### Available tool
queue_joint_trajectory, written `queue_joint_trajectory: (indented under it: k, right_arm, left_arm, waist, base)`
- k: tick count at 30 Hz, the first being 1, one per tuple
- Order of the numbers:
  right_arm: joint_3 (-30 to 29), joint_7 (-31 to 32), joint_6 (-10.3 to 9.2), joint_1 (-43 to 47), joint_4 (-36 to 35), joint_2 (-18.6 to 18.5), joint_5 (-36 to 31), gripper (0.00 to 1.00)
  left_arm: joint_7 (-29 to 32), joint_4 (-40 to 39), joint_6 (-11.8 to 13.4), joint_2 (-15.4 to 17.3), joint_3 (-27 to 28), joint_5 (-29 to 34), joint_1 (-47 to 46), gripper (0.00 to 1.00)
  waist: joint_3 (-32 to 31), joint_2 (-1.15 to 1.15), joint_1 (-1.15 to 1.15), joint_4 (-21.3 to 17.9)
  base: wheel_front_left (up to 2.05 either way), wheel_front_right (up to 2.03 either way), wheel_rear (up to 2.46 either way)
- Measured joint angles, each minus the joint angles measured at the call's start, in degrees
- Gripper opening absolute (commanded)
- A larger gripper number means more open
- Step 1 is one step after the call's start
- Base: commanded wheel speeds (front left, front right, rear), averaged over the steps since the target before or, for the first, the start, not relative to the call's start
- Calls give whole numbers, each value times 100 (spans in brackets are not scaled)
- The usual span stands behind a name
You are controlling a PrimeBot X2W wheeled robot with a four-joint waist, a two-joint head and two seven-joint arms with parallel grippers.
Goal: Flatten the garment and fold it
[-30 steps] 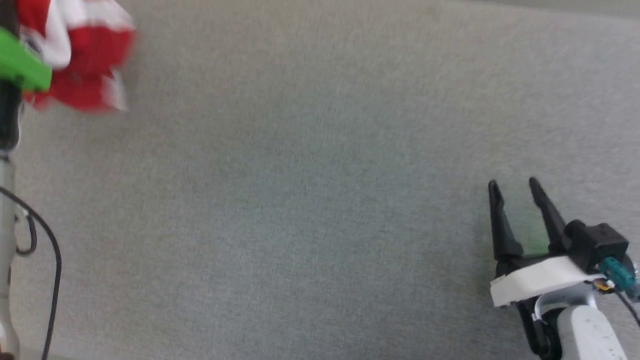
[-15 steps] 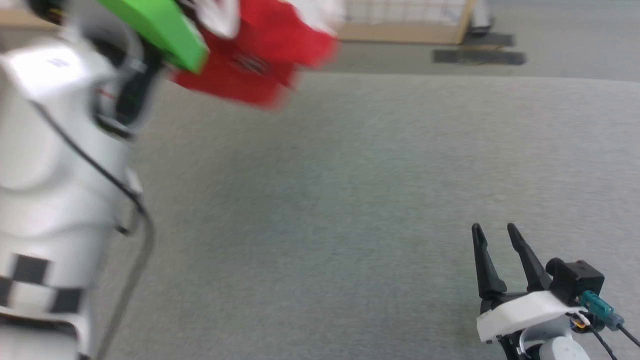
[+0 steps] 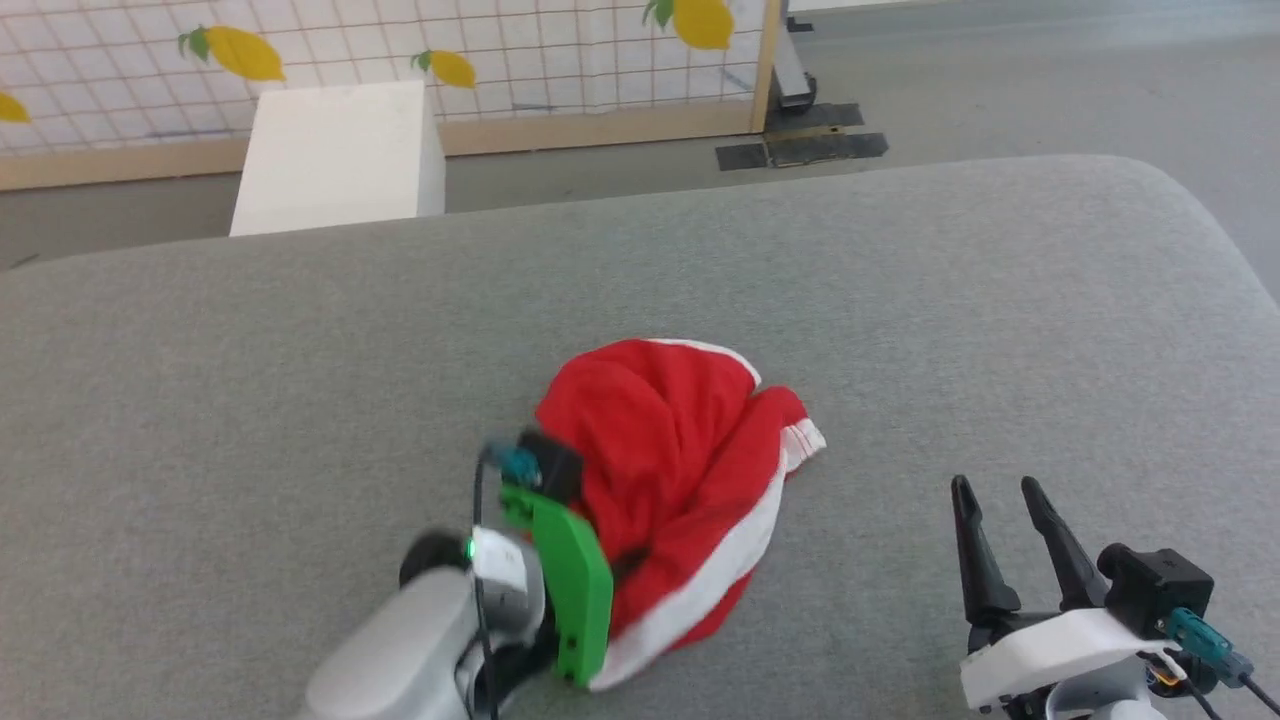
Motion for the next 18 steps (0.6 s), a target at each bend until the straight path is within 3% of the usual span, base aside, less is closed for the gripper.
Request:
queue_joint_trajectory:
  k: [2, 3, 4, 11, 15, 18]
  right_arm:
    - [-67, 0, 0, 26, -15, 0, -2, 100]
    - [-110, -1, 0, 53, -35, 0, -3, 100]
    - [-134, -1, 0, 76, -40, -1, -4, 100]
    - [-126, -1, 0, 118, -31, 0, 0, 100]
    - [-26, -1, 0, 119, 19, 4, 52, 100]
    - [-36, -1, 0, 122, 27, 2, 55, 100]
  left_arm:
    - [257, 159, 1, -2, -40, -149, 179, 0]
    - [301, 175, 12, -5, 7, -248, 216, 30]
    - [293, 163, 34, -7, 65, -322, 215, 100]
    - [-702, -428, 405, 34, 1245, -905, 196, 100]
    - [-2031, -878, 739, 296, 1987, -865, 426, 100]
    - [-2785, -1004, 936, 459, 2100, -523, 950, 100]
  waist:
    - [-28, 0, 0, -29]
    - [-37, 0, 0, -17]
    - [-44, 0, 0, 1]
    - [-147, 0, 0, 254]
    - [-324, 0, 0, 335]
    - [-431, 0, 0, 402]
  base:
    - [0, 0, 0]
    - [0, 0, 0]
    - [0, 0, 0]
    - [0, 0, 0]
    - [0, 0, 0]
    - [0, 0, 0]
